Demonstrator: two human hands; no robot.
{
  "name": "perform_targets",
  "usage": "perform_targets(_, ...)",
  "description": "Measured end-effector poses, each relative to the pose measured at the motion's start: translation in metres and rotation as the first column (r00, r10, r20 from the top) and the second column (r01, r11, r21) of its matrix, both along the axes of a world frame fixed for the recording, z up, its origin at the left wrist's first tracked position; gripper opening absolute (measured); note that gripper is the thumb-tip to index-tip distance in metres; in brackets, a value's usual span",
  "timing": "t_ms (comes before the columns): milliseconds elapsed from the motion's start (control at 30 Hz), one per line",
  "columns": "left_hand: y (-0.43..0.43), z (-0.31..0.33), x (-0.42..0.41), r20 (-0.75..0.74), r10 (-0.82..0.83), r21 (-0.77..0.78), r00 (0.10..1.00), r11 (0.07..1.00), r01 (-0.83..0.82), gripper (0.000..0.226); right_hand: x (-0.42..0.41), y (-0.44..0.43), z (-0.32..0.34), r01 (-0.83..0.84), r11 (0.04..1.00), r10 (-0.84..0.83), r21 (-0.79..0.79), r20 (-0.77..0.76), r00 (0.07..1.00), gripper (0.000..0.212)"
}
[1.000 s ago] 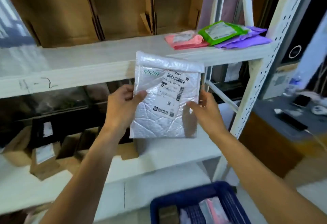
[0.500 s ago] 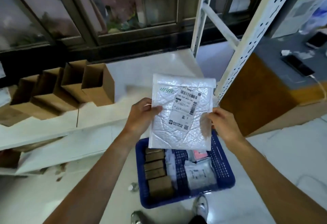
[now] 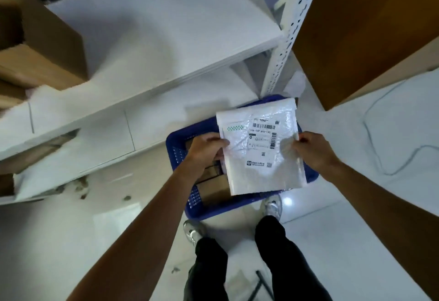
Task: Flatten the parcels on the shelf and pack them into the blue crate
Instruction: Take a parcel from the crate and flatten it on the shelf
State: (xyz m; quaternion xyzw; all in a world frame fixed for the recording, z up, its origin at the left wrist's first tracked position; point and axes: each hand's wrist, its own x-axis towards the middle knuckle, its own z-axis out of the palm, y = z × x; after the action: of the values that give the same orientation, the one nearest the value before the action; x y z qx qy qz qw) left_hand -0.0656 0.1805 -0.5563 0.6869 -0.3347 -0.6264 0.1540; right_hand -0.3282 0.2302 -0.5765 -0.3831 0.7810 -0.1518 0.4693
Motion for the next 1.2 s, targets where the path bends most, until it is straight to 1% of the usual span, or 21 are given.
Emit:
perform_targets(67,-0.003,-0.021,-0.008,-0.018,0.011,0.016,1.000,1.000,-0.011,0.023,-0.010,-0.001,-0.031,-0.100,0.994,0.102,0.038,-0.047,0.994,0.012)
perform_targets(133,-0.007,-0.042,-0.011,-0.012,0.015,0.005,1.000,1.000,-0.015,0.030,-0.015,-0.004,-0.057,-0.181,0.982,0.186,0.054,-0.093,0.978,0.013)
perform_targets(200,-0.013,-0.072,-0.013,0.022,0.006,-0.017,1.000,1.000,-0.006,0.029,-0.020,-0.010,-0.085,-0.252,0.966,0.258,0.059,-0.144,0.955,0.016)
perform_targets(267,-0.013,-0.105,-0.016,0.054,-0.022,-0.004,0.998,1.000,0.022,0.022,-0.028,-0.013,-0.111,-0.308,0.947,0.322,0.096,-0.203,0.925,0.019)
perform_targets(333,-0.012,-0.142,-0.017,0.089,-0.069,0.023,0.994,0.998,0.067,0.017,-0.036,-0.020,-0.144,-0.343,0.935,0.356,0.093,-0.245,0.902,0.017)
perform_targets(400,-0.010,-0.177,-0.018,0.118,-0.155,0.021,0.981,0.988,0.153,0.014,-0.043,-0.031,-0.179,-0.382,0.920,0.390,0.085,-0.297,0.872,0.018)
perform_targets(467,-0.006,-0.209,-0.022,0.186,-0.327,-0.015,0.927,0.942,0.335,0.006,-0.047,-0.039,-0.206,-0.426,0.901,0.424,0.079,-0.363,0.830,0.018)
perform_targets(500,-0.003,-0.229,-0.025,0.208,-0.395,-0.025,0.895,0.913,0.408,0.007,-0.048,-0.045,-0.224,-0.452,0.890,0.438,0.062,-0.394,0.808,0.018)
perform_targets(533,-0.001,-0.246,-0.029,0.225,-0.452,-0.017,0.863,0.884,0.467,0.008,-0.049,-0.050,-0.239,-0.470,0.882,0.441,0.041,-0.421,0.792,0.018)
perform_targets(567,0.001,-0.264,-0.036,0.222,-0.481,-0.003,0.848,0.870,0.494,0.009,-0.049,-0.057,-0.255,-0.493,0.870,0.449,0.021,-0.446,0.774,0.017)
perform_targets(633,0.007,-0.294,-0.050,0.175,-0.468,0.015,0.866,0.881,0.473,0.014,-0.046,-0.063,-0.277,-0.538,0.843,0.463,-0.015,-0.492,0.738,0.019)
perform_targets(700,0.012,-0.327,-0.061,0.143,-0.403,0.003,0.904,0.913,0.407,0.012,-0.038,-0.070,-0.305,-0.595,0.803,0.492,-0.036,-0.524,0.695,0.024)
perform_targets(767,0.020,-0.354,-0.068,0.126,-0.326,0.018,0.937,0.945,0.326,0.008,-0.039,-0.075,-0.319,-0.657,0.754,0.560,0.008,-0.530,0.637,0.029)
perform_targets(833,0.028,-0.385,-0.069,0.098,-0.218,0.075,0.971,0.974,0.212,0.008,-0.044,-0.080,-0.341,-0.681,0.731,0.596,0.042,-0.525,0.608,0.039)
perform_targets(900,0.035,-0.414,-0.068,0.042,-0.089,0.150,0.995,0.985,0.081,0.011,-0.046,-0.076,-0.360,-0.657,0.753,0.584,0.041,-0.502,0.638,0.054)
perform_targets(967,0.041,-0.433,-0.070,-0.037,0.083,0.241,0.996,0.968,-0.071,0.011,-0.050,-0.060,-0.378,-0.564,0.824,0.527,0.047,-0.429,0.734,0.063)
perform_targets(1033,0.048,-0.454,-0.070,-0.068,0.203,0.326,0.977,0.930,-0.171,0.009,-0.052,-0.040,-0.400,-0.452,0.883,0.467,0.126,-0.317,0.825,0.069)
perform_targets(1100,0.057,-0.477,-0.067,-0.053,0.187,0.368,0.981,0.917,-0.155,0.011,-0.052,-0.024,-0.423,-0.354,0.898,0.412,0.262,-0.219,0.884,0.073)
perform_targets(1200,0.066,-0.505,-0.069,-0.080,0.086,0.395,0.993,0.918,-0.048,0.012,-0.053,-0.006,-0.458,-0.212,0.916,0.268,0.341,-0.126,0.955,0.075)
